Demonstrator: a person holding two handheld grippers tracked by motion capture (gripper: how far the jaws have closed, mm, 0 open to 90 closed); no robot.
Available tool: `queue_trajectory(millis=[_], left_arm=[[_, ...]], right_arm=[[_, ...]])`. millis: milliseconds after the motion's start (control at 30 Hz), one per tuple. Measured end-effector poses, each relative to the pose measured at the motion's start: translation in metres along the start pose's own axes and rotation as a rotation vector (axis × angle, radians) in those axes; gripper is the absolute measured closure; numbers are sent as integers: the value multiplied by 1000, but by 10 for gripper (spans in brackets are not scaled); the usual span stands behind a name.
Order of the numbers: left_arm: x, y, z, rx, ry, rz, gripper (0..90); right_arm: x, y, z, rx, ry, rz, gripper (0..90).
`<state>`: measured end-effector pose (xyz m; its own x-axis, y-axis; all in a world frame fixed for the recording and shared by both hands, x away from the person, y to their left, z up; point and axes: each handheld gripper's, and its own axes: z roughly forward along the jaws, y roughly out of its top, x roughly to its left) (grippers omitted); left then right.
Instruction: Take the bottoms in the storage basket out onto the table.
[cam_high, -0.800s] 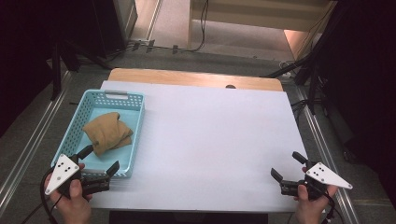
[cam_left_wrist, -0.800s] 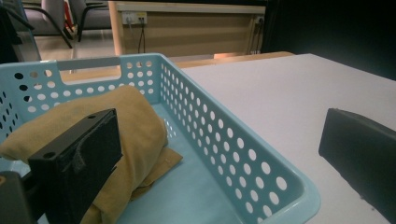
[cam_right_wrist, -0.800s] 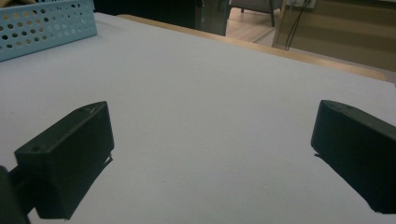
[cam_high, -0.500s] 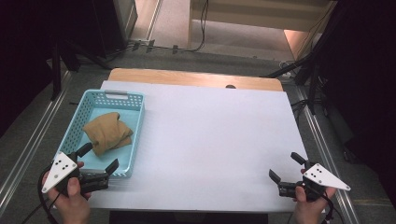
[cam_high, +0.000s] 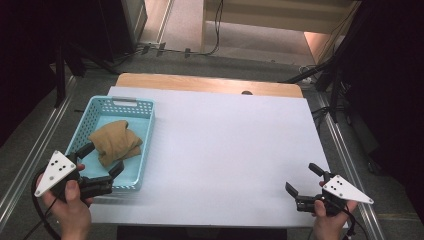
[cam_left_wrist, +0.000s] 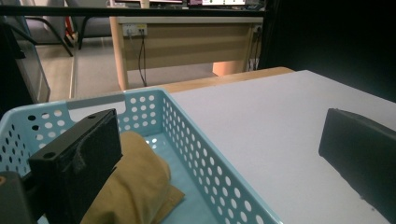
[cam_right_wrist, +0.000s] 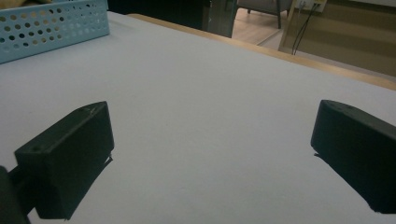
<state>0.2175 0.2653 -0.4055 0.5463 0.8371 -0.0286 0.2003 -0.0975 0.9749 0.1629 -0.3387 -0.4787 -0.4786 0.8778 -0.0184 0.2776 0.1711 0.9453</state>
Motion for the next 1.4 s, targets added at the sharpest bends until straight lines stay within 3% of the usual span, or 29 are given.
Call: queue_trajectory(millis=[500,833,1100,1333,1400], left_arm=[[14,37,16,38,-6,30,0],[24,54,38,59,-25,40,0],[36,58,54,75,-40,48,0],[55,56,72,107,-55,0,0],[62,51,80,136,-49,-9,0]], right_arm=[[0,1,0,3,1,5,0],[1,1,0,1,-5,5,0],[2,1,3,17,4,3,0],[2,1,3,14,5,6,0],[2,1,4,17,6,5,0]])
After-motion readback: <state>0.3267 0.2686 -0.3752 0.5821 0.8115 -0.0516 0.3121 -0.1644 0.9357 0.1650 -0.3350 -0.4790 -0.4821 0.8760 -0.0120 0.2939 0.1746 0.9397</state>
